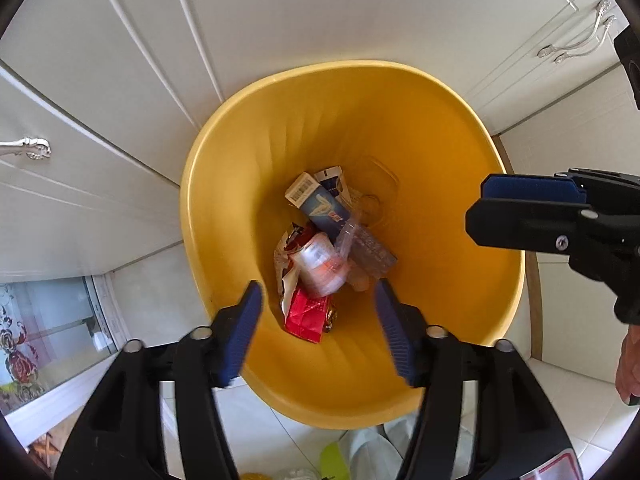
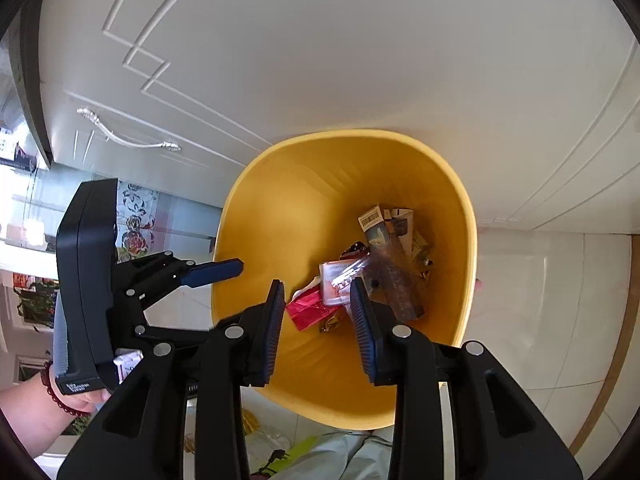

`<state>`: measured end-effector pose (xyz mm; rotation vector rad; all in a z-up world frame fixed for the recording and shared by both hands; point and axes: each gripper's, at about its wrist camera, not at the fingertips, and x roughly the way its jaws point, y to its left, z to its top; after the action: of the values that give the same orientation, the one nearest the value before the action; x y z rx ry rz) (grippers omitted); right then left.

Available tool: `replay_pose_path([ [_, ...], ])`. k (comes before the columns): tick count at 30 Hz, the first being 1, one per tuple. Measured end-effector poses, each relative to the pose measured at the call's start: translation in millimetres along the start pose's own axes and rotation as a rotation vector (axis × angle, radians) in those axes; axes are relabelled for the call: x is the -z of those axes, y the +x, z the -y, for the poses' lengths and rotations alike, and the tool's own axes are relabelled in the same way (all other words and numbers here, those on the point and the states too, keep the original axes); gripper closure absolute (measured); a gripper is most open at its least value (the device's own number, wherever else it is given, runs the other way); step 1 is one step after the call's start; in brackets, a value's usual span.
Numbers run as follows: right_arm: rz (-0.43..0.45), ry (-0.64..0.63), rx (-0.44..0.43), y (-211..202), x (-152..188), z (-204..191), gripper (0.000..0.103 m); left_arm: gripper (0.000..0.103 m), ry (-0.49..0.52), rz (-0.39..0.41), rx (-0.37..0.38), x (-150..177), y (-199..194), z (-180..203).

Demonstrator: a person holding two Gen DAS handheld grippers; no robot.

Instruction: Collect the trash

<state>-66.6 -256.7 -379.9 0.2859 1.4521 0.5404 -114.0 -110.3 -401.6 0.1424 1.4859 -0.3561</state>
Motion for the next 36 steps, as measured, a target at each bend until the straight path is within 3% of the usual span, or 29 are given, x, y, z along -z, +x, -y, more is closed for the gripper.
replay_pose_path([
  [3, 0.015, 0.017, -0.003, -4.7, -0.6, 3.3, 0.067, 0.019, -0.024, 0.022, -0.005, -0.2, -3.5, -0.4],
  [5, 0.022, 0.025, -0.001, -7.6, -0.9, 4.7, 0.067, 0.015, -0.034, 0.022, -0.001, -1.1, -3.5, -0.1],
  [14, 0.071, 0.062, 0.003, -20.8, 2.3, 1.8, 0.062, 0.011, -0.068, 0.029, 0.01, -1.9, -9.3, 1.4],
  [16, 0.097, 0.073, 0.042, -28.5, 4.8, -1.7, 0.061, 0.011, -0.077, 0.032, 0.0, -0.6, -13.8, 1.2],
  [19, 0.159, 0.083, 0.132, -45.0, 10.0, -6.1, 0.042, 0.011, -0.119, 0.051, 0.002, 3.7, -25.6, -0.3],
  [21, 0.199, 0.075, 0.208, -54.8, 15.6, -12.2, 0.039, 0.011, -0.14, 0.064, -0.016, 5.9, -32.4, -0.2],
  [23, 0.216, 0.081, 0.269, -59.9, 21.4, -15.7, 0.027, 0.011, -0.171, 0.088, -0.036, 9.1, -41.9, -0.9],
  [28, 0.262, 0.072, 0.402, -71.0, 36.7, -23.6, 0.027, 0.008, -0.257, 0.165, -0.107, 19.1, -70.5, -4.1],
  [31, 0.25, 0.048, 0.476, -74.2, 43.5, -30.3, 0.027, 0.008, -0.309, 0.19, -0.101, 25.6, -83.3, -8.1],
  [36, 0.209, 0.064, 0.513, -81.0, 54.2, -35.7, 0.027, 0.005, -0.376, 0.22, -0.112, 37.9, -110.6, -11.0],
])
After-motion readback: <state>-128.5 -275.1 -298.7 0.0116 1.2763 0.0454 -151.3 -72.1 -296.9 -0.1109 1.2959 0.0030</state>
